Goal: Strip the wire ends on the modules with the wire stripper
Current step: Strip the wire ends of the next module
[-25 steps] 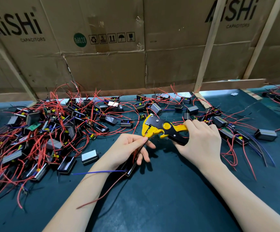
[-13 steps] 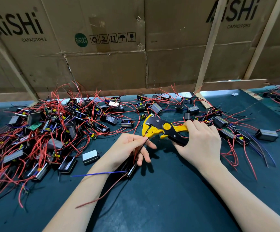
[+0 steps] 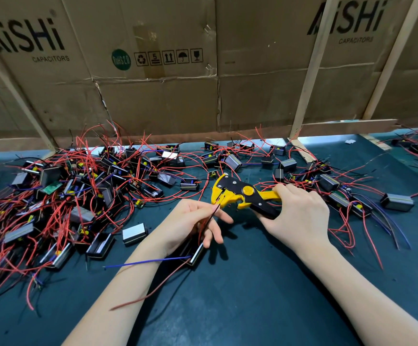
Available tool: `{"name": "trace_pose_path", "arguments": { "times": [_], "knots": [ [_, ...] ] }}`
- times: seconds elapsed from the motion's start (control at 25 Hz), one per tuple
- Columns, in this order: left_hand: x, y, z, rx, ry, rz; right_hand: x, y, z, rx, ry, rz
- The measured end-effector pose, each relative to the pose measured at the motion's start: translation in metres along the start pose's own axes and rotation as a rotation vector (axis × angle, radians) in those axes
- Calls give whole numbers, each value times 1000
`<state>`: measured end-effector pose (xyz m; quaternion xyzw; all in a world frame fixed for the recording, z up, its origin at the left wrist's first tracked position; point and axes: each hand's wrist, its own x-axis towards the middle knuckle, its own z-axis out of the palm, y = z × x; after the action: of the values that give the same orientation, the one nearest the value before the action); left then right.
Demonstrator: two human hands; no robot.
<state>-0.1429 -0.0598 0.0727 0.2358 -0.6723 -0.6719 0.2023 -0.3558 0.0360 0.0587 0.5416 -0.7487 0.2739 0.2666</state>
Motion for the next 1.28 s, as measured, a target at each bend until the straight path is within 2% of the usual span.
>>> {"name": "trace_pose_path", "arguments": {
  "times": [0.6, 0.88, 1.16, 1.28],
  "knots": [
    [2, 3, -1, 39, -1, -5, 2, -4, -6, -69, -171, 124],
    [2, 3, -5, 13, 3, 26, 1, -10, -8, -22, -80, 123],
    [0, 9, -12, 172, 76, 106, 3, -4, -8, -112, 37, 120],
    [-2, 13, -10, 151, 60, 117, 3, -5, -7, -105, 11, 151]
  ]
}}
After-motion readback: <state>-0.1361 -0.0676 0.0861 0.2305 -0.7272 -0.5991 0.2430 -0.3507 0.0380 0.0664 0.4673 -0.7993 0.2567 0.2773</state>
